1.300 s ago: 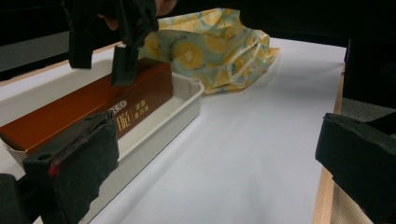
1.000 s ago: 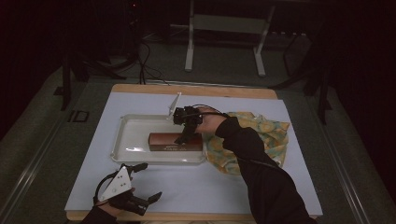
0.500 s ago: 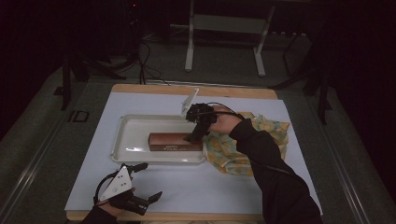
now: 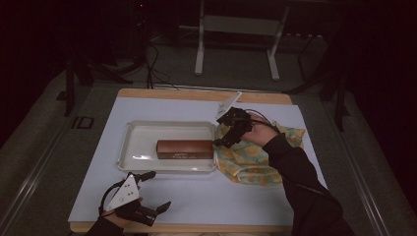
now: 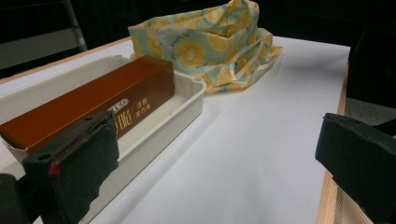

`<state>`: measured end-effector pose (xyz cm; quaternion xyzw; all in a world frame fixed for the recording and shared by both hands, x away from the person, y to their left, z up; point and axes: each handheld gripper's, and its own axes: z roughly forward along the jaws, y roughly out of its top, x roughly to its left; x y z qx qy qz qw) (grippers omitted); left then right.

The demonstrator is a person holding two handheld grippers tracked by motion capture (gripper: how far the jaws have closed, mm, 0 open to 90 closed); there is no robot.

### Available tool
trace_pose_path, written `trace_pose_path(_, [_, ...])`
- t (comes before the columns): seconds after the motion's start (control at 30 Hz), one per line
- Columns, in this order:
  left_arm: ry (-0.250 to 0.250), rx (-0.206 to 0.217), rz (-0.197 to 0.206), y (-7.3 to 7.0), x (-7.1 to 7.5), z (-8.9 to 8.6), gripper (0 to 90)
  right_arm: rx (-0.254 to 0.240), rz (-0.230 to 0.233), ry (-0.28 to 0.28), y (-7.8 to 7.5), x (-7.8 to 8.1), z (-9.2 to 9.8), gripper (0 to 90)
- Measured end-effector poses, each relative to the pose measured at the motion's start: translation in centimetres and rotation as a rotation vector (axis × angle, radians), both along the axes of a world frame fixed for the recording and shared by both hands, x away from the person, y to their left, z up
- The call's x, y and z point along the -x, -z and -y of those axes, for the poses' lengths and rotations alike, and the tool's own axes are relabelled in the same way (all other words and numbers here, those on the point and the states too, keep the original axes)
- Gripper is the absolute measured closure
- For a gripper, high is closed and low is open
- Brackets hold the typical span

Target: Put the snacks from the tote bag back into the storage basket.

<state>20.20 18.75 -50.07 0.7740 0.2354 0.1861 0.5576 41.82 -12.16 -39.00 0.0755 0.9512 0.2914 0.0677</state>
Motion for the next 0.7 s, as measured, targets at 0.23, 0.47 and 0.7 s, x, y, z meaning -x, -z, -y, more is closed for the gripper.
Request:
trace_pose_path(0.23, [0.006,-0.002,-0.001,0.0,0.0,0.0,0.0,-0.051,0.041,0.072,-0.4,1.1,3.0,13.5])
trace_pose_path(0.47, [0.008,-0.002,-0.003,0.1,0.0,0.1,0.0,-0.136,0.105,0.181,-0.8,2.3,6.0,12.8])
trace_pose_path(0.7, [0.009,-0.003,-0.009,0.1,-0.1,0.2,0.0,-0.153,0.149,0.254,-0.1,3.2,8.6,12.9])
